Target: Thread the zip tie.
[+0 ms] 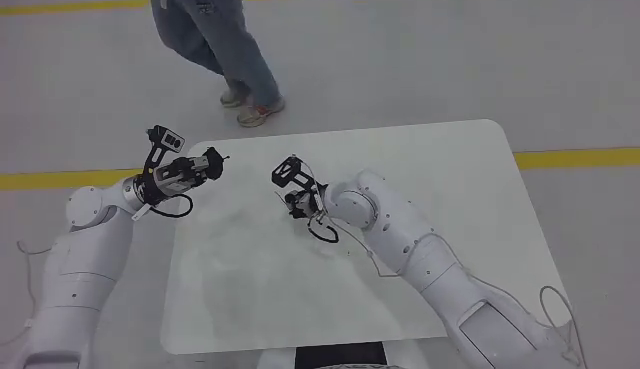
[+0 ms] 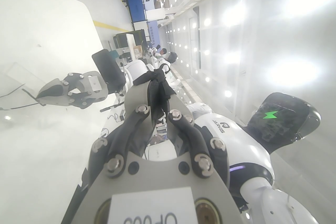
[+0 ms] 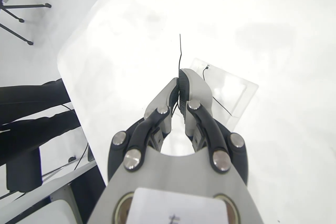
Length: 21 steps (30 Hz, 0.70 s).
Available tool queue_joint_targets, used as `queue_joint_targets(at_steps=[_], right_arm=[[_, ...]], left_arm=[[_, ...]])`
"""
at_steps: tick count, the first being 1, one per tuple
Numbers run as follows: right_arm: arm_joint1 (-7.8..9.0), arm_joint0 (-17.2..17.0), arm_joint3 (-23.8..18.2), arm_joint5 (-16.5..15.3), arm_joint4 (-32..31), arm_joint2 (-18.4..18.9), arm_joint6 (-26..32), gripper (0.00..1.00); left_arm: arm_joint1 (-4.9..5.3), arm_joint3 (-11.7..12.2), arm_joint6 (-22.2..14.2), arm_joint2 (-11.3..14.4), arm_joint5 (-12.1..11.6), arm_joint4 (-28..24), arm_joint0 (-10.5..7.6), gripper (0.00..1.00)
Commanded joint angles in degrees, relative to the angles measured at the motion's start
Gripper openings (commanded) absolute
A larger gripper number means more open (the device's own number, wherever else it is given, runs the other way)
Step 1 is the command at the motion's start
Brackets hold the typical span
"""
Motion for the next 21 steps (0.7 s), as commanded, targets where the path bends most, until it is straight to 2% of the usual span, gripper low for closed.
queue_joint_targets(at_steps=[1, 6, 8, 13, 21], right_arm=[[-0.02, 0.0, 0.0, 0.0, 0.0, 0.0, 0.0, 0.00], [0.07, -0.6, -0.1, 0.5, -0.2, 0.2, -1.4, 0.00], [0.42, -1.5, -0.7, 0.7, 1.4, 1.7, -3.7, 0.00], [1.59, -3.5, -3.3, 0.0, 2.6, 4.6, -4.5, 0.00], [2.95, -6.1, -6.0, 0.0, 9.6, 7.6, -4.5, 0.00]], left_arm=[[0.00, 0.0, 0.0, 0.0, 0.0, 0.0, 0.00, 0.00], [0.00, 0.0, 0.0, 0.0, 0.0, 0.0, 0.00, 0.00], [0.00, 0.0, 0.0, 0.0, 0.0, 0.0, 0.00, 0.00], [0.00, 0.0, 0.0, 0.0, 0.0, 0.0, 0.00, 0.00], [0.00, 0.0, 0.0, 0.0, 0.0, 0.0, 0.00, 0.00]])
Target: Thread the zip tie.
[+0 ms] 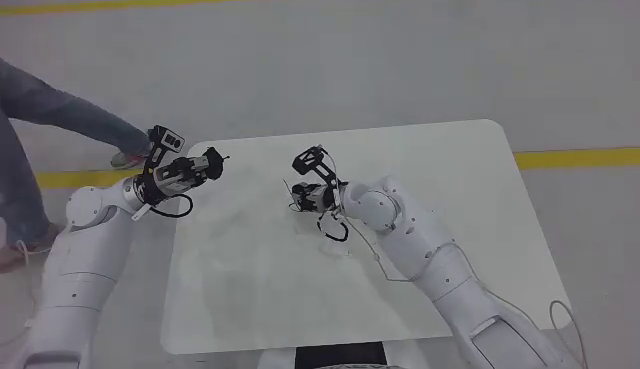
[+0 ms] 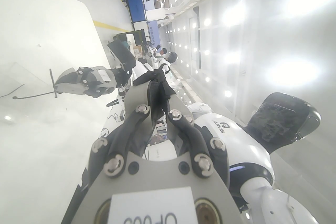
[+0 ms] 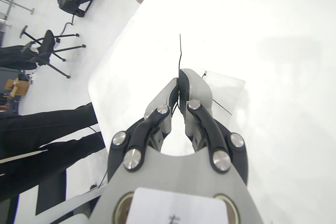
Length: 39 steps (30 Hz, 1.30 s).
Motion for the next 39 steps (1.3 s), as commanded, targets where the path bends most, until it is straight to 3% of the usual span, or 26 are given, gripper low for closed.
queue_joint_targets(at_steps=[1, 6, 12, 16, 18, 20, 24, 31, 39], right_arm=[[0.27, -0.5, -0.4, 0.0, 2.0, 0.3, -0.5, 0.00], [1.29, -1.3, -1.6, 0.0, 4.9, -0.7, -3.0, 0.00], [3.46, -1.7, -1.7, 0.0, 2.1, -4.3, -6.8, 0.00], [4.32, -1.4, -1.2, 0.0, 4.6, -5.5, -8.4, 0.00], [4.86, -0.9, -0.6, 0.0, 1.5, -5.8, -8.9, 0.00], [5.06, -1.6, -1.2, 0.0, 5.2, -5.9, -10.6, 0.00], [5.74, -1.4, -1.1, 0.0, 3.6, -6.0, -11.3, 0.00], [6.35, -2.1, -1.4, 0.0, 7.6, -6.2, -13.7, 0.00], [6.75, -1.5, -0.7, 0.0, 9.0, -6.6, -12.6, 0.00]], left_arm=[[0.00, 0.0, 0.0, 0.0, 0.0, 0.0, 0.00, 0.00], [0.00, 0.0, 0.0, 0.0, 0.0, 0.0, 0.00, 0.00], [0.00, 0.0, 0.0, 0.0, 0.0, 0.0, 0.00, 0.00], [0.00, 0.0, 0.0, 0.0, 0.0, 0.0, 0.00, 0.00], [0.00, 0.0, 0.0, 0.0, 0.0, 0.0, 0.00, 0.00], [0.00, 0.0, 0.0, 0.0, 0.0, 0.0, 0.00, 0.00], [0.00, 0.0, 0.0, 0.0, 0.0, 0.0, 0.00, 0.00], [0.00, 0.0, 0.0, 0.0, 0.0, 0.0, 0.00, 0.00], [0.00, 0.0, 0.0, 0.0, 0.0, 0.0, 0.00, 0.00]])
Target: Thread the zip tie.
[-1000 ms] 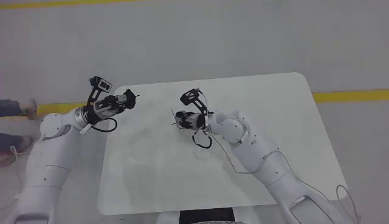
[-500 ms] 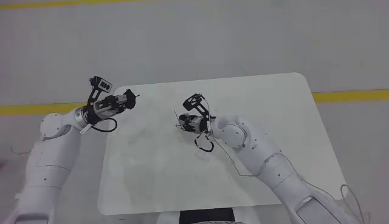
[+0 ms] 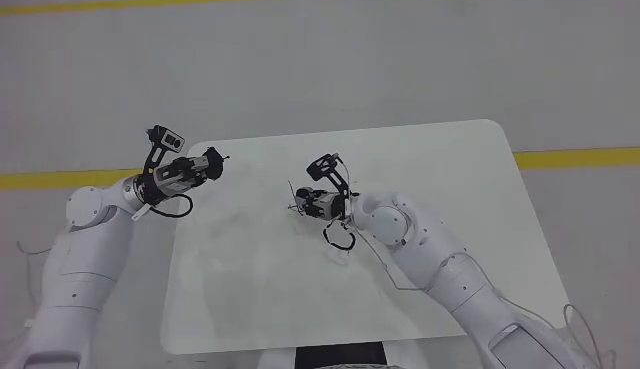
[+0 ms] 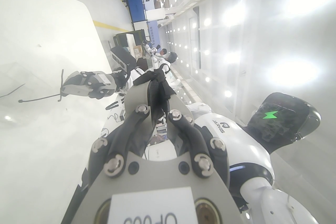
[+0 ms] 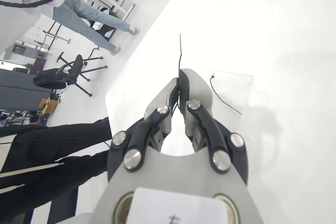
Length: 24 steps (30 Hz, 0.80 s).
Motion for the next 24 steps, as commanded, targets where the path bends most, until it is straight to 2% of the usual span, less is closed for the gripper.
queue_joint_targets(at_steps=[1, 5, 9, 14, 24], right_arm=[[-0.01, 0.0, 0.0, 0.0, 0.0, 0.0, -0.1, 0.00], [-0.01, 0.0, 0.0, 0.0, 0.0, 0.0, -0.1, 0.00], [0.23, -1.4, -1.3, 0.0, 0.6, 0.9, -3.0, 0.00], [0.72, -2.5, -2.1, 0.0, 0.5, 1.7, -3.7, 0.00], [0.05, -1.4, 3.0, 0.4, -0.6, -0.5, -7.7, 0.00]], left_arm=[[0.00, 0.0, 0.0, 0.0, 0.0, 0.0, 0.00, 0.00], [0.00, 0.0, 0.0, 0.0, 0.0, 0.0, 0.00, 0.00], [0.00, 0.0, 0.0, 0.0, 0.0, 0.0, 0.00, 0.00], [0.00, 0.0, 0.0, 0.0, 0.0, 0.0, 0.00, 0.00], [0.00, 0.0, 0.0, 0.0, 0.0, 0.0, 0.00, 0.00]])
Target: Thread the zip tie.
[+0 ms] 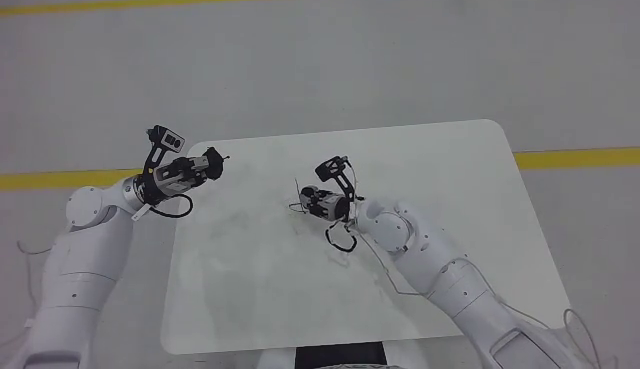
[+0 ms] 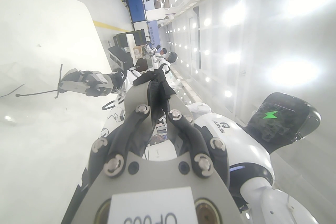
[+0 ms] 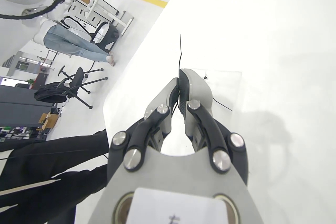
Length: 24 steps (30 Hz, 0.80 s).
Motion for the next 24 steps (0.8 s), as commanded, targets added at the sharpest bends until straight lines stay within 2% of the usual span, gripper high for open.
queue_joint_targets(at_steps=[1, 14, 17, 24], right_arm=[[-0.23, 0.4, 1.1, -0.1, -0.2, -0.7, -0.7, 0.00], [-2.43, 5.2, 8.6, 1.0, -2.7, -5.8, -3.4, 0.00], [-2.97, 6.4, 10.3, 2.0, -3.7, -6.9, -3.4, 0.00], [-4.30, 8.5, 14.3, 2.8, -2.8, -8.3, -4.5, 0.00]], left_arm=[[0.00, 0.0, 0.0, 0.0, 0.0, 0.0, 0.00, 0.00], [0.00, 0.0, 0.0, 0.0, 0.0, 0.0, 0.00, 0.00], [0.00, 0.0, 0.0, 0.0, 0.0, 0.0, 0.00, 0.00], [0.00, 0.0, 0.0, 0.0, 0.0, 0.0, 0.00, 0.00]])
